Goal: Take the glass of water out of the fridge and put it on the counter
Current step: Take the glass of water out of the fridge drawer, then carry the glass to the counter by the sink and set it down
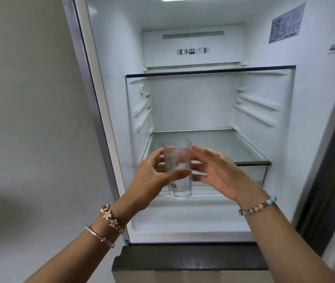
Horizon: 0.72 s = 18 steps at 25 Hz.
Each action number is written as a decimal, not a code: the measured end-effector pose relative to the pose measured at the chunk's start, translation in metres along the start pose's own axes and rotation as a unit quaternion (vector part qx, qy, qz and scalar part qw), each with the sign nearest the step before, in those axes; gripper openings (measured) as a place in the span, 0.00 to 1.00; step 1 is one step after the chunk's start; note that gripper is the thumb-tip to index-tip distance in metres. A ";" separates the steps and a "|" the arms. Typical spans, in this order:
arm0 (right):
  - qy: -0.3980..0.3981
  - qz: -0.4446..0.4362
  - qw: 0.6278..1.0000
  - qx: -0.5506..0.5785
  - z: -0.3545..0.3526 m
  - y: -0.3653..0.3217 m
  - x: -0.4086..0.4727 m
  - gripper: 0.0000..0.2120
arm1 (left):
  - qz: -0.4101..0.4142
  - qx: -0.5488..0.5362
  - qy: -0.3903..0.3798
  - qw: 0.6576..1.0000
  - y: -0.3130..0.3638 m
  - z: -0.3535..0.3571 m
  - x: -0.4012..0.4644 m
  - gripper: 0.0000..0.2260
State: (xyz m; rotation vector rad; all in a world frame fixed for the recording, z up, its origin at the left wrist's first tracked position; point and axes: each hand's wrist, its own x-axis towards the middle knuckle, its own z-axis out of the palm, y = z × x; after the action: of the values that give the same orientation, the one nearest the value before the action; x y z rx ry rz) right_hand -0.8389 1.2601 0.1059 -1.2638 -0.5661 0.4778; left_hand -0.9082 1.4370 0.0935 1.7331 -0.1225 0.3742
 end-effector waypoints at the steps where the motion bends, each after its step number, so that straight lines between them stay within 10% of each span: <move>1: -0.018 -0.007 1.000 -0.011 0.006 -0.008 -0.005 0.19 | -0.001 -0.008 0.003 1.000 0.003 -0.003 -0.001 0.25; 8: -0.050 -0.030 0.997 -0.046 0.040 -0.023 -0.009 0.18 | -0.007 0.032 0.048 0.998 0.028 -0.021 -0.035 0.25; 18: -0.371 -0.029 0.928 0.026 0.197 0.006 -0.022 0.17 | -0.052 0.129 0.336 0.932 0.094 -0.080 -0.222 0.22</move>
State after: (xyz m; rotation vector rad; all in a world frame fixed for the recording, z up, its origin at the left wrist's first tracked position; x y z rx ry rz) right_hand -0.9808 1.3949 0.1364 -0.9851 -1.2136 0.9261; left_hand -1.1583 1.4683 0.1235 1.7630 0.5335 0.9140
